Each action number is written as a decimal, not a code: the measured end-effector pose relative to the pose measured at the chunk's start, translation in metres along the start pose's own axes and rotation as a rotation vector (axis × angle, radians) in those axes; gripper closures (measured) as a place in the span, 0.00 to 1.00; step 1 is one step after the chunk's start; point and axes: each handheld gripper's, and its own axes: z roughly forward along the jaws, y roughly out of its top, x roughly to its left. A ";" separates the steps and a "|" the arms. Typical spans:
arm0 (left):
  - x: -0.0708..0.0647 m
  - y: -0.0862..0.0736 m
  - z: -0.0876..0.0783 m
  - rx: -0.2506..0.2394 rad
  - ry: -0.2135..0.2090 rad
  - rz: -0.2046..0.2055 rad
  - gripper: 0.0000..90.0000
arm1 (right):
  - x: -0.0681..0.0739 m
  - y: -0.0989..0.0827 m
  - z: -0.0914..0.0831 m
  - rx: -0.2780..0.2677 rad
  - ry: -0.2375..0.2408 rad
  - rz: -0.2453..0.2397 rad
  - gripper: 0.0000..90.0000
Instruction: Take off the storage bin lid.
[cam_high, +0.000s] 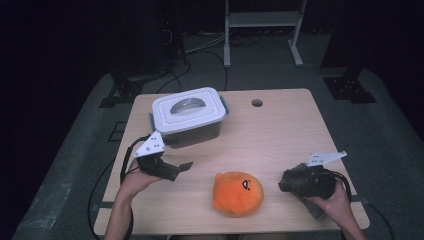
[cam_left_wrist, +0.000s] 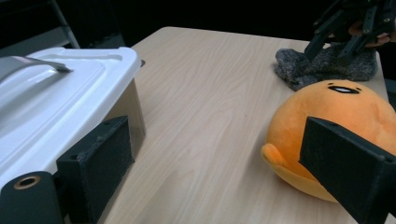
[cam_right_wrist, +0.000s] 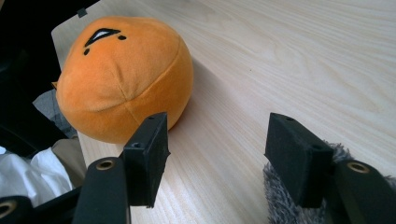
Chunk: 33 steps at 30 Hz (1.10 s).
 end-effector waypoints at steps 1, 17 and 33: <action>0.001 0.001 -0.001 -0.005 0.003 0.002 0.10 | 0.000 0.000 0.000 0.003 0.001 0.000 0.42; 0.032 0.014 -0.002 0.000 -0.001 0.004 0.10 | -0.006 0.005 0.001 -0.021 0.044 0.016 0.41; 0.056 0.021 0.007 -0.013 -0.019 -0.006 0.10 | -0.009 0.004 0.001 -0.018 0.051 0.015 0.41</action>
